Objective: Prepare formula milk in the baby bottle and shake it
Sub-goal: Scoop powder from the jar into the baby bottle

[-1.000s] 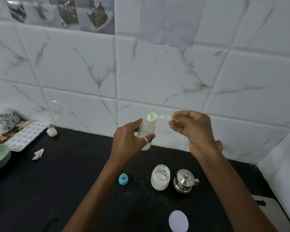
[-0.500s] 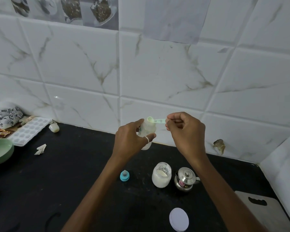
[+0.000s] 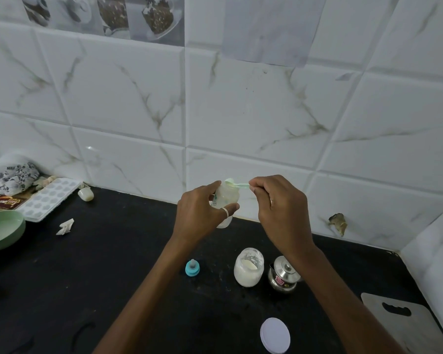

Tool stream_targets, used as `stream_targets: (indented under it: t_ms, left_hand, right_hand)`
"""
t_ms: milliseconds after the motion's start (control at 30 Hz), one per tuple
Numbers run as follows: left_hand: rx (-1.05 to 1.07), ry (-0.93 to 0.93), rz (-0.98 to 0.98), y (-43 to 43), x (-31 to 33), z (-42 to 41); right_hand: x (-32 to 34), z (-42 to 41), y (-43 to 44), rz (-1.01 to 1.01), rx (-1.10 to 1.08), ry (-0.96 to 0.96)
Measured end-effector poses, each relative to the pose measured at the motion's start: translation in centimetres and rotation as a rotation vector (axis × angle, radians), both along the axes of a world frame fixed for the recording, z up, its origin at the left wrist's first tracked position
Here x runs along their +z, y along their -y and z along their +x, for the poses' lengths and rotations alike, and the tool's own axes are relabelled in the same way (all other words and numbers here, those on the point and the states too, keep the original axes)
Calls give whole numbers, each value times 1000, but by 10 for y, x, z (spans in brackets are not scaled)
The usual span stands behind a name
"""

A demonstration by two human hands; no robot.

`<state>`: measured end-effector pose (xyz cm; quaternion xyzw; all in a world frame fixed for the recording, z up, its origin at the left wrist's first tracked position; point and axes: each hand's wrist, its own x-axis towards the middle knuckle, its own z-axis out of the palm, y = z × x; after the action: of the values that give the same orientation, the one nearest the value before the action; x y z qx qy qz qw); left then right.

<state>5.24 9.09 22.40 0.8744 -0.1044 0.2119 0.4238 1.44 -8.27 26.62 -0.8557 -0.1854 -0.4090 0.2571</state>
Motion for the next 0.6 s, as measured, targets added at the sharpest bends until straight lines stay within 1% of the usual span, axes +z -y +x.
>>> stream_targets:
  t_ms: [133,300,367,600]
  left_hand:
    - [-2,3,-6,1,-1,-1]
    - [-2,4,-20,1,-2,-1]
    - [-3,-3,-13,0,-2,-1]
    - [11,-10,-21,1,-4,-3]
  right_hand:
    - [-2,-1,0,-66,2,30]
    - [-5,2,2,13,-8,10]
    - [-6,2,3,10,-9,13]
    - [-6,-1,6,-172,21,78]
